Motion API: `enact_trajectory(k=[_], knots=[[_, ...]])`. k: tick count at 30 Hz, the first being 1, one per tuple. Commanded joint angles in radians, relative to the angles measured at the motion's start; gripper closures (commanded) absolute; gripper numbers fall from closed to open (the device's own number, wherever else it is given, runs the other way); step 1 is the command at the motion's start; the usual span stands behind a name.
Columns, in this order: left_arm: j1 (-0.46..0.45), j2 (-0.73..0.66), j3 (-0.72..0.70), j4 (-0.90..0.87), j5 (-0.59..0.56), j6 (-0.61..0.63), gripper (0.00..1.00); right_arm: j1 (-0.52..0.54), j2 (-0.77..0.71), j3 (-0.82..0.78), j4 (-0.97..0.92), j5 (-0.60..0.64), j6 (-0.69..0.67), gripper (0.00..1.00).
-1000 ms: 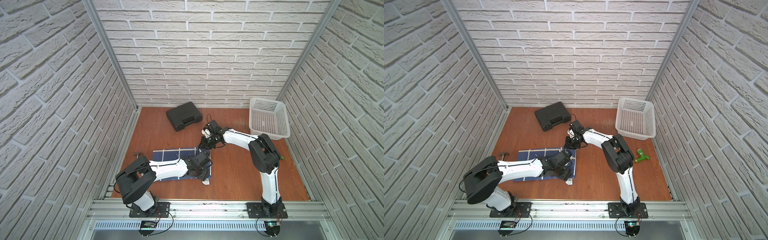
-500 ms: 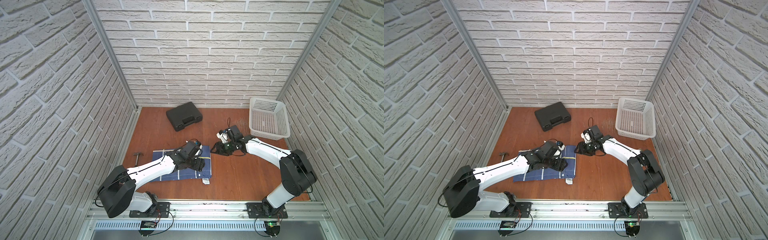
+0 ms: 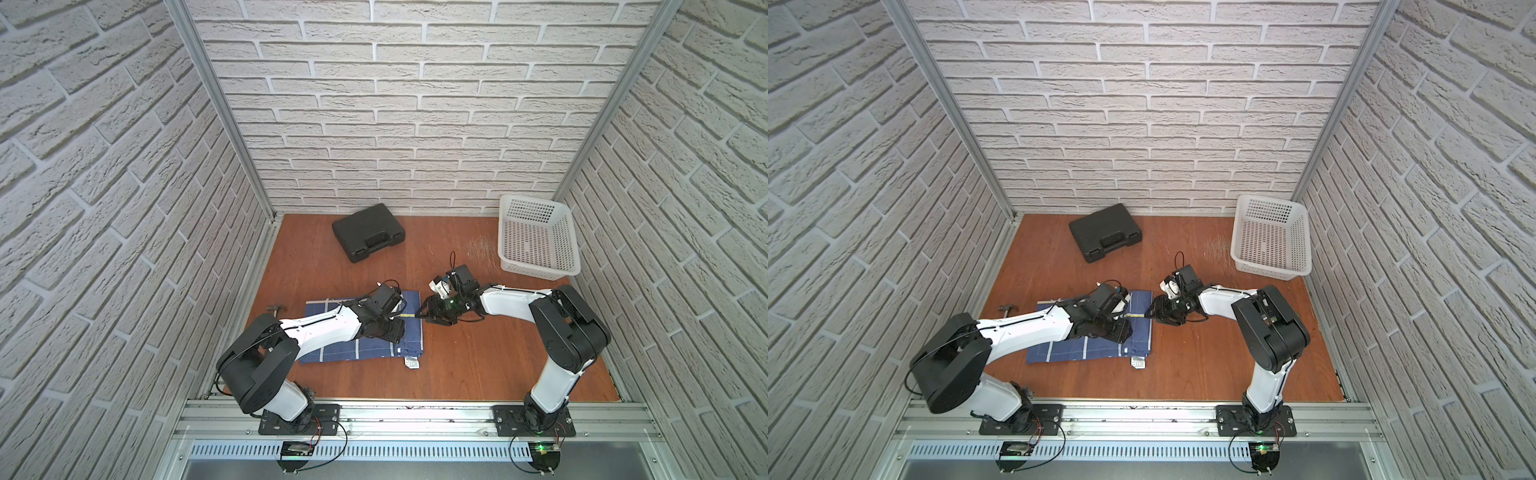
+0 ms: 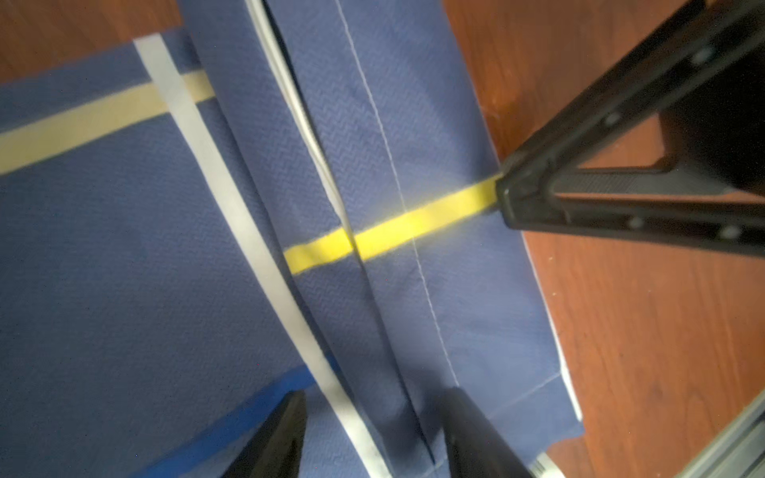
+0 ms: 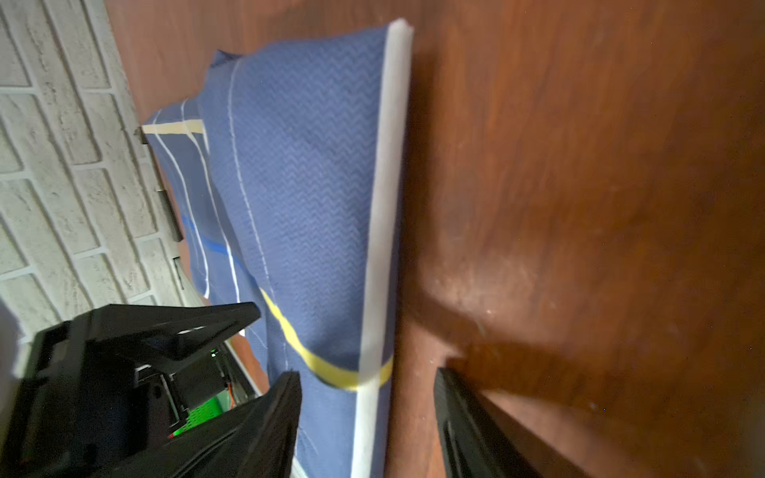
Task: Roll up the pillowcase
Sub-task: Roll the pillowcase at the center of the board.
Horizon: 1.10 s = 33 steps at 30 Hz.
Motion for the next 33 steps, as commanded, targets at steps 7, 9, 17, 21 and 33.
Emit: enact_trajectory(k=[7, 9, 17, 21, 33], knots=[[-0.024, 0.063, 0.027, -0.012, -0.010, 0.032, 0.45, -0.001, 0.077, -0.073, 0.336, -0.109, 0.197, 0.54], [-0.023, 0.063, 0.030, -0.014, -0.011, 0.030, 0.45, 0.000, 0.064, -0.077, 0.357, -0.114, 0.215, 0.62], [-0.024, 0.025, 0.056, -0.035, 0.007, 0.019, 0.39, -0.005, -0.045, -0.033, 0.076, -0.019, 0.054, 0.94], [-0.018, -0.021, 0.069, -0.046, 0.011, 0.004, 0.34, -0.036, -0.101, 0.013, -0.172, 0.063, -0.092, 0.96], [0.051, -0.049, 0.057, -0.054, 0.021, 0.034, 0.29, -0.096, -0.184, 0.218, -0.827, 0.474, -0.330, 0.92]])
